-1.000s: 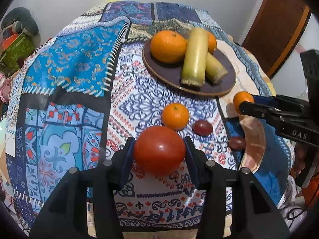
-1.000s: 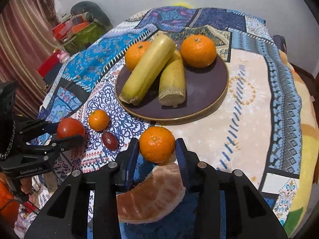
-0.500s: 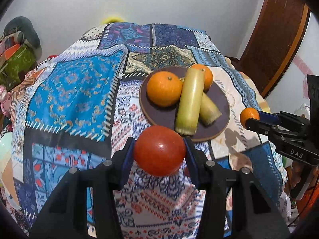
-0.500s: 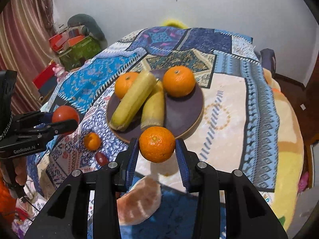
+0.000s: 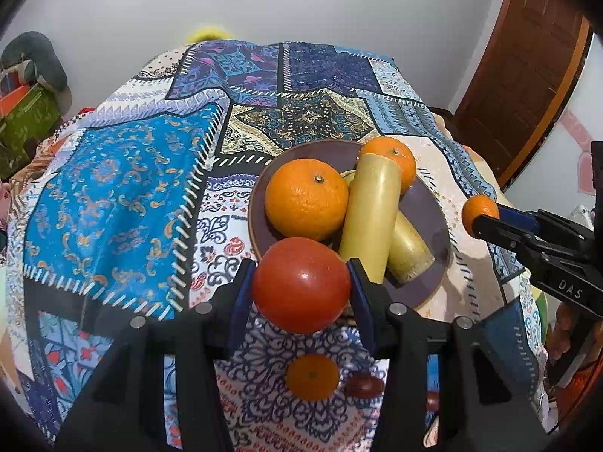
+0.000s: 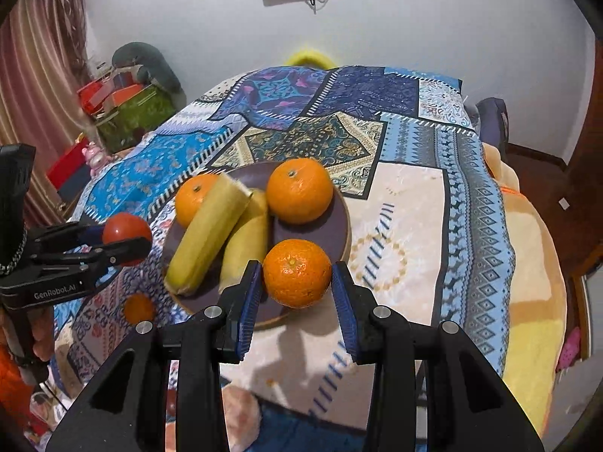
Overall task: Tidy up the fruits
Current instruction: 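Lower the tomato and tangerine onto the dark plate and open both tools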
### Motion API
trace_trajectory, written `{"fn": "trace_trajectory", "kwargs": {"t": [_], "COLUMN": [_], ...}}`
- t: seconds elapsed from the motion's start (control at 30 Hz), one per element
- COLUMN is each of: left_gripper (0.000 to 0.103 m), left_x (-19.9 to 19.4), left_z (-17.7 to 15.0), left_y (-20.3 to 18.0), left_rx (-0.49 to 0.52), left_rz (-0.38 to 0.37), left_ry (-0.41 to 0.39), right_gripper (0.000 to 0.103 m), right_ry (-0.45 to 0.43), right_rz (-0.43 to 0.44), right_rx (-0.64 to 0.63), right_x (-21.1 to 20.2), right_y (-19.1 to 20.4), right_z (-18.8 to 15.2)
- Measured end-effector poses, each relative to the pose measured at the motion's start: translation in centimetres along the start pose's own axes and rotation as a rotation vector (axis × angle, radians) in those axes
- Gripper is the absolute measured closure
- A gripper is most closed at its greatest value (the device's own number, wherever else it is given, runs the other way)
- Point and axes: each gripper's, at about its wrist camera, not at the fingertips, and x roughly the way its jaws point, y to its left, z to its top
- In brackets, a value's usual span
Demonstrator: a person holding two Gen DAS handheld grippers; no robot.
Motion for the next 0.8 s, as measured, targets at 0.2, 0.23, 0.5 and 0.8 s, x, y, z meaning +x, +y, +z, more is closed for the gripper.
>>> {"fn": "trace_trajectory", "kwargs": {"t": [0.2, 0.23, 0.5, 0.8], "left_gripper": [0.055, 0.055, 0.054, 0.043], "left_x": [1.1, 1.2, 1.7, 1.4], "left_z": [0.5, 0.5, 0.7, 0.6], "left_y": [-0.4, -0.6, -0.6, -0.6], "left_rx": [0.002, 0.006, -0.007, 0.006], "left_rz": [-0.012, -0.012, -0.032, -0.018], "left_ry": [-0.001, -0.001, 0.002, -0.002], "right_gripper": [0.068, 0.068, 0.068, 0.068], "right_ry": [-0.006, -0.003, 0.049, 0.08], "right_rz": [0.02, 0.021, 0.019, 0.022], "right_rx": [0.03, 0.031, 0.024, 0.031], "right_x": [1.6, 2.0, 4.8, 5.7], "right_y": [-0.3, -0.3, -0.6, -1.0], "right_z": [1.0, 1.2, 1.3, 1.3]}}
